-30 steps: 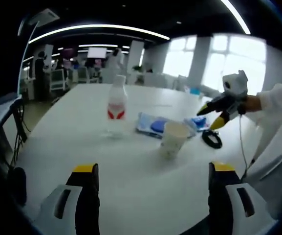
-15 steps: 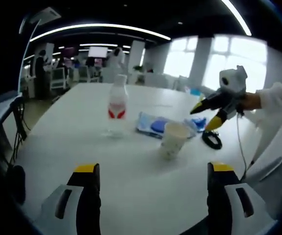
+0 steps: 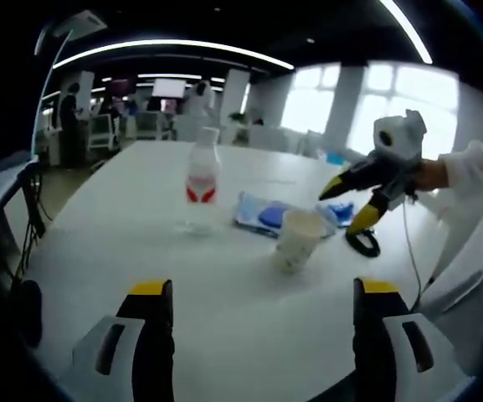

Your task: Arrange the tabletop items into an orderly group along one side of the table until the central work area is clear of visible clutter.

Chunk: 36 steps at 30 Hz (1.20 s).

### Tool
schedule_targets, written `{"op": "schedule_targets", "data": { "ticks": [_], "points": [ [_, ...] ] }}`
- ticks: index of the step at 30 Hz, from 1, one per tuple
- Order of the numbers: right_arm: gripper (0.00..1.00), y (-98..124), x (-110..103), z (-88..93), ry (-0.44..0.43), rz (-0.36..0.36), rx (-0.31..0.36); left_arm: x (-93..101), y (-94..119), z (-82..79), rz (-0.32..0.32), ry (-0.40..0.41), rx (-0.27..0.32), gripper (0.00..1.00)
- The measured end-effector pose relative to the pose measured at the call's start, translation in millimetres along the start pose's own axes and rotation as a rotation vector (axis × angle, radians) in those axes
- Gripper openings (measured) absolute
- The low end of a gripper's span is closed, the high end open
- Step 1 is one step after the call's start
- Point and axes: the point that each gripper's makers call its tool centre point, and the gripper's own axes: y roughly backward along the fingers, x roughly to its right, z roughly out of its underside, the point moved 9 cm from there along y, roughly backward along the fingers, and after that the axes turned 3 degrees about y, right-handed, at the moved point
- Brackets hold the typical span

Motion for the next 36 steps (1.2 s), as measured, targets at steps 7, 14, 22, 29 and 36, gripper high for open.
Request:
{"op": "schedule_targets", "data": {
  "ticks": [7, 14, 22, 29, 36],
  "points": [
    [0.38, -10, -7, -6.1, 0.039, -0.024, -0.013, -2.7, 1, -0.8, -0.004, 0.011, 0.010, 0.84],
    [0.33, -20, -11, -10.2, 0.085, -0.050, -0.034, -5.2, 3, -2.0, -0.010, 0.023, 0.024, 0.83],
    [0.25, -32, -14, -8.2, 0.092, -0.075, -0.072, -6.9, 4, -2.5, -0.018, 0.031, 0.034, 0.83],
    [0.21, -41, -15, -5.1, 0.130, -0.078, -0.133, -10.0, 5, -3.7, -0.036, 0.044, 0.051, 0.82],
    [0.09, -44, -9, -2.4, 0.121, -0.050, -0.168, -11.1, 5, -4.2, -0.046, 0.055, 0.058, 0.82]
  ]
}}
